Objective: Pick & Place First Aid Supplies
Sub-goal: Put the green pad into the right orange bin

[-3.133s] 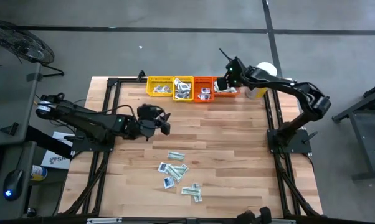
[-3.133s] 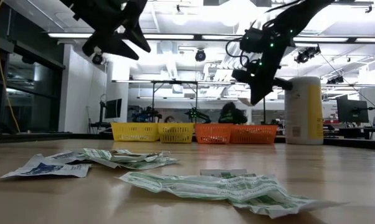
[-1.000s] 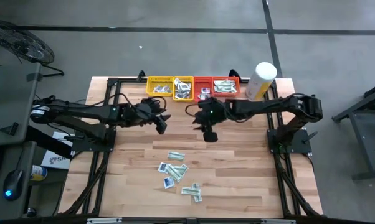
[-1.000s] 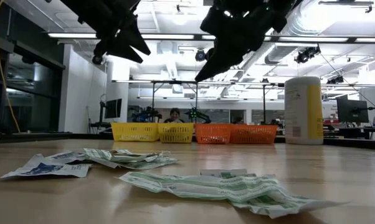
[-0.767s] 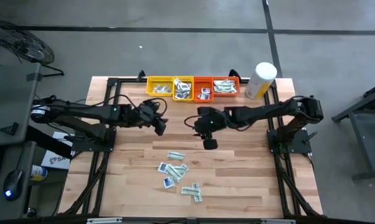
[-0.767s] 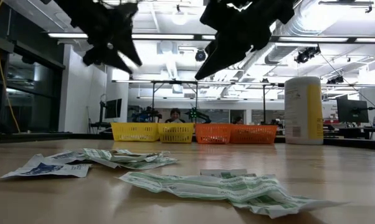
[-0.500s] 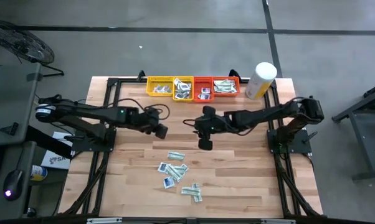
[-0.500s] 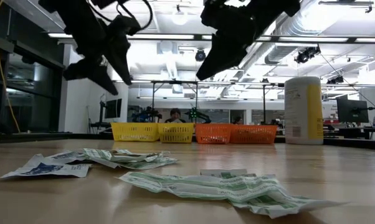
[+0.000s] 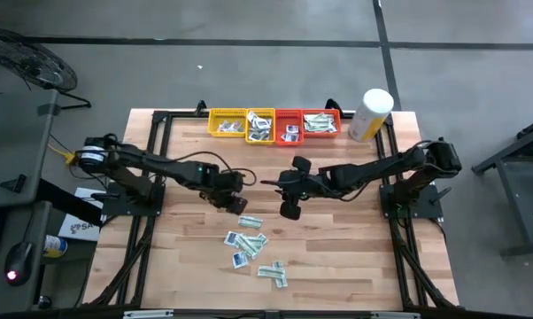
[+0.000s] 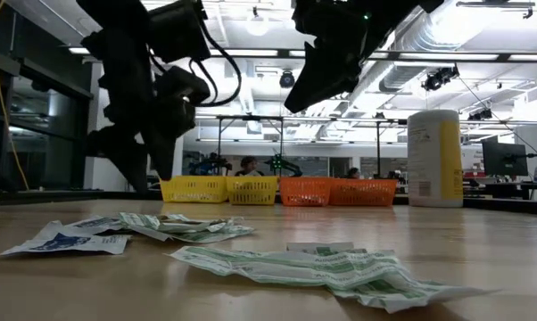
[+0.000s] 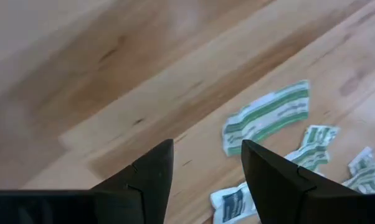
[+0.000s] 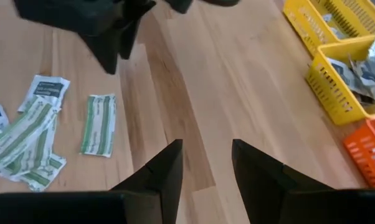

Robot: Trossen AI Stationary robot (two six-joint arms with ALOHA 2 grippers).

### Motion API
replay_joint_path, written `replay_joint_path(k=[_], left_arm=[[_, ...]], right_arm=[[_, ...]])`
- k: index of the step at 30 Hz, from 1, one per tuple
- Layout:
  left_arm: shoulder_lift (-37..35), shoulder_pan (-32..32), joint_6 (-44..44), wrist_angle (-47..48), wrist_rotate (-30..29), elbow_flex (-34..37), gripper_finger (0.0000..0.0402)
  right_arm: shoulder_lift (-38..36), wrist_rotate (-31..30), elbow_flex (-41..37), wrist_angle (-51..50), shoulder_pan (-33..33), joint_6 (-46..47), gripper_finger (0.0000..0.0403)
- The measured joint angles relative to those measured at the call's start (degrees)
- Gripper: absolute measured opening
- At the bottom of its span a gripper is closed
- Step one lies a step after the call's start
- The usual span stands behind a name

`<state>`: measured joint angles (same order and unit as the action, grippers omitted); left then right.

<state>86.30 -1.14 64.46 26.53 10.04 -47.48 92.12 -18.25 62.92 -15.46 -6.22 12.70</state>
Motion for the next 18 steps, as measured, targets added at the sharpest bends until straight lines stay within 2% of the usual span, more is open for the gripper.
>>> replay_joint_path(k=[8,18], left_arm=[[3.8,-2.9,0.6,-7.9,1.9,0.0,0.0186],[8.8,-4.3,2.0,-9.8,3.1,-0.1,0.0186]], right_arm=[[0.0,-0.3,0.0,-0.5,-0.9,2.8,0.0131],[0.0,0.2,0.0,-2.0,-2.5,2.9,0.0131]])
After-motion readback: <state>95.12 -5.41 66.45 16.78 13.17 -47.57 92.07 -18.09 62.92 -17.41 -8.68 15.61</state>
